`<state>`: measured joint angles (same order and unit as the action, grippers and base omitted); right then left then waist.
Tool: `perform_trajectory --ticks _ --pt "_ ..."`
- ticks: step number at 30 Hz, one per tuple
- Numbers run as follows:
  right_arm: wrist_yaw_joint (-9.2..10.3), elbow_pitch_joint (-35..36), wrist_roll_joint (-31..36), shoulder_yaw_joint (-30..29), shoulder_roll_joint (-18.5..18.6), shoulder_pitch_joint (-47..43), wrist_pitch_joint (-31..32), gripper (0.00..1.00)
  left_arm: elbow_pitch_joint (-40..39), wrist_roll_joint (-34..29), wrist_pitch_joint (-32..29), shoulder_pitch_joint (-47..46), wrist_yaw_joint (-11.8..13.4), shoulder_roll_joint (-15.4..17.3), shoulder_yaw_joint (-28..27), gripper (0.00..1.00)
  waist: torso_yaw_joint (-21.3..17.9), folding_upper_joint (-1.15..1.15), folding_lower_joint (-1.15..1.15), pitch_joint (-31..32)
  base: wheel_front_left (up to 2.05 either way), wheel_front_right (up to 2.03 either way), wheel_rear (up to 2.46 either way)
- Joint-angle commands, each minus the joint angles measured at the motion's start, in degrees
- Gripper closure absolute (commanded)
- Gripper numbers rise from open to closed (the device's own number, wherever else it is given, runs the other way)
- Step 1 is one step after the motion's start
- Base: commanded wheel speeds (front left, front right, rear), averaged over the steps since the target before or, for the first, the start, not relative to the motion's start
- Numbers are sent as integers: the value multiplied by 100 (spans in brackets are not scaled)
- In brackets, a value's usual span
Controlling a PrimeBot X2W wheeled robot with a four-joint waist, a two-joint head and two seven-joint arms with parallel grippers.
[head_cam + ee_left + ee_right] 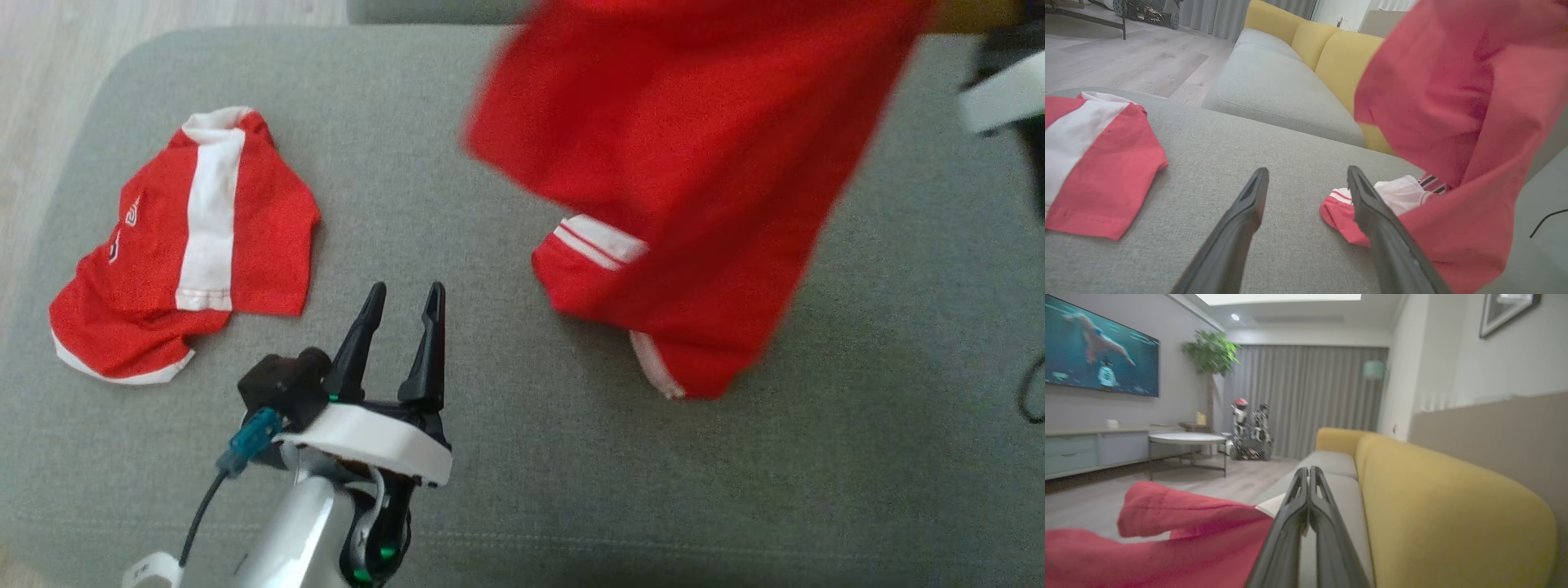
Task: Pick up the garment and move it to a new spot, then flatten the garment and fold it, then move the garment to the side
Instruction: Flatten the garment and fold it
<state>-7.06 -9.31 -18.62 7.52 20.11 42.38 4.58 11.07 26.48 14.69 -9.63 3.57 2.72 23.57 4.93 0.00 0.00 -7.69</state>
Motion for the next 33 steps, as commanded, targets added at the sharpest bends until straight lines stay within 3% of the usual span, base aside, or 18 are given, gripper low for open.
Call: perform_trajectory --ticks 1,5,13,14,15,16,21,25,29,33 --pt "-43 -107 46 -181 134 133 69 100 -237 31 30 -305 29 16 -140 0 33 0 0 -132 0 0 0" --pt "-43 -1007 414 -730 476 103 4 100 -223 18 30 -380 23 16 -148 0 1 0 0 -303 0 0 0" --pt "-43 -2199 1038 -1254 622 142 -156 100 -196 4 30 -500 9 16 -122 0 -51 0 0 -423 0 0 0" --pt "-43 -2359 1125 -1348 612 132 -119 93 -190 -1 30 -511 9 16 -119 0 -60 0 0 -427 0 0 0" --pt "-43 -2522 1265 -1461 613 112 -56 29 -185 -4 30 -521 10 16 -121 0 -72 0 0 -429 0 0 0" --pt "-43 -2673 1429 -1560 604 86 22 0 -178 -9 30 -530 11 16 -126 0 -84 0 0 -427 0 0 0" --pt "-43 -2992 1975 -2014 336 -22 10 0 -124 -25 30 -532 -1 16 -142 0 -148 0 0 -309 0 0 0" --pt "-43 -2814 2212 -2158 41 -189 -222 0 -117 -14 30 -507 11 16 -162 0 -200 0 0 -186 0 0 0" --pt "-43 -2369 2040 -1991 -285 -450 -609 0 -103 -10 30 -447 6 16 -158 0 -232 0 0 -4 0 0 0" --pt "-43 -1465 1557 -1552 -677 -1163 -934 0 -164 15 30 -361 34 16 -196 0 -268 0 0 196 0 0 0"
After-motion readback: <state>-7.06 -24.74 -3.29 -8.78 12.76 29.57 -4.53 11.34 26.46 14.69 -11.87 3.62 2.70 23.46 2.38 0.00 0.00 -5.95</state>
